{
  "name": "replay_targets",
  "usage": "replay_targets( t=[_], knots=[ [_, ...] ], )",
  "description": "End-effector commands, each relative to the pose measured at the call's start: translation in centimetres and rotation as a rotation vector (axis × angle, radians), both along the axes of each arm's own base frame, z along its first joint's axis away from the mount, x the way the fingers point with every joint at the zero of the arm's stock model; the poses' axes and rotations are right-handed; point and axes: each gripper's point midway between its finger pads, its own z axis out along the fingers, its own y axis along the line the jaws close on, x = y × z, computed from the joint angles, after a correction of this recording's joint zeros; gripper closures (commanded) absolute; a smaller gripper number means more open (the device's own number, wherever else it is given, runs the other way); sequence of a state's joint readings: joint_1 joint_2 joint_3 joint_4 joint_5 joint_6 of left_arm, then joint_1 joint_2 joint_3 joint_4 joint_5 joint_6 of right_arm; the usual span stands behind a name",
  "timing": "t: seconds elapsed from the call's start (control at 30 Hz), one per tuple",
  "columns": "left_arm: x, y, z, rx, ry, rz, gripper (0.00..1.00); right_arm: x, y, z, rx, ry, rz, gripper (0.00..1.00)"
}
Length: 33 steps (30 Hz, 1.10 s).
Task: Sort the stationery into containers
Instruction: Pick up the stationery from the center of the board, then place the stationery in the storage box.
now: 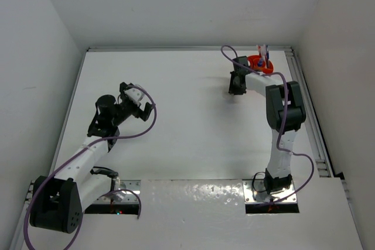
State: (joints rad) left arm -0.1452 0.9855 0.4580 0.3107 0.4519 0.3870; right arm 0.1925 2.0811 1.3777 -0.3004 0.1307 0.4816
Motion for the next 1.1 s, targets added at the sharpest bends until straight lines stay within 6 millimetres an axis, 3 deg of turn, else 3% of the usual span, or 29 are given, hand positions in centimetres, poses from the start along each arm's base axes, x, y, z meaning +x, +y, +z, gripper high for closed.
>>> replay_targets(
  t=[0.0,0.07,0.17,0.23,0.37,0.4,0.5,0.53,0.63,0.8,0.93,1.07],
  knots=[
    [0.1,-0.3,0.9,-0.015,-0.038,-0.009,0.11,1.7,0.0,1.1,-0.021,-0.034,-0.008,0.81],
    [0.1,-0.3,1.0,-0.014,-0.040,-0.007,0.11,1.8,-0.3,1.2,-0.069,-0.033,0.002,0.96],
    [0.2,-0.2,1.0,-0.014,-0.039,-0.003,0.11,2.7,0.3,4.2,-0.156,-0.105,0.072,1.00],
    [0.1,-0.3,0.9,-0.014,-0.036,-0.004,0.11,3.9,0.4,7.3,-0.237,-0.183,0.128,1.00],
    [0.2,-0.2,0.7,-0.012,-0.034,-0.004,0.11,6.5,-0.1,16.3,-0.364,-0.409,0.142,1.00],
    [0.2,-0.3,0.8,-0.014,-0.035,-0.007,0.11,7.7,-1.1,18.8,-0.429,-0.474,0.130,1.00],
    [0.3,-0.4,0.9,-0.018,-0.040,-0.007,0.11,10.0,-3.8,22.3,-0.607,-0.549,0.110,1.00],
    [0.4,-0.4,0.9,-0.017,-0.041,-0.007,0.11,10.8,-4.5,21.9,-0.655,-0.543,0.113,1.00],
    [0.4,-0.3,1.0,-0.016,-0.044,-0.004,0.12,13.4,-6.3,23.8,-0.821,-0.583,0.111,1.00],
    [0.5,-0.2,0.8,-0.018,-0.033,0.003,0.11,15.6,-8.6,24.0,-0.982,-0.551,0.122,1.00],
    [0.7,-0.3,0.7,-0.017,-0.032,-0.002,0.11,16.5,-9.1,23.3,-1.044,-0.551,0.175,1.00],
    [0.8,-0.1,0.6,-0.016,-0.031,0.007,0.11,17.0,-8.5,21.8,-0.994,-0.568,0.324,1.00]
  ],
)
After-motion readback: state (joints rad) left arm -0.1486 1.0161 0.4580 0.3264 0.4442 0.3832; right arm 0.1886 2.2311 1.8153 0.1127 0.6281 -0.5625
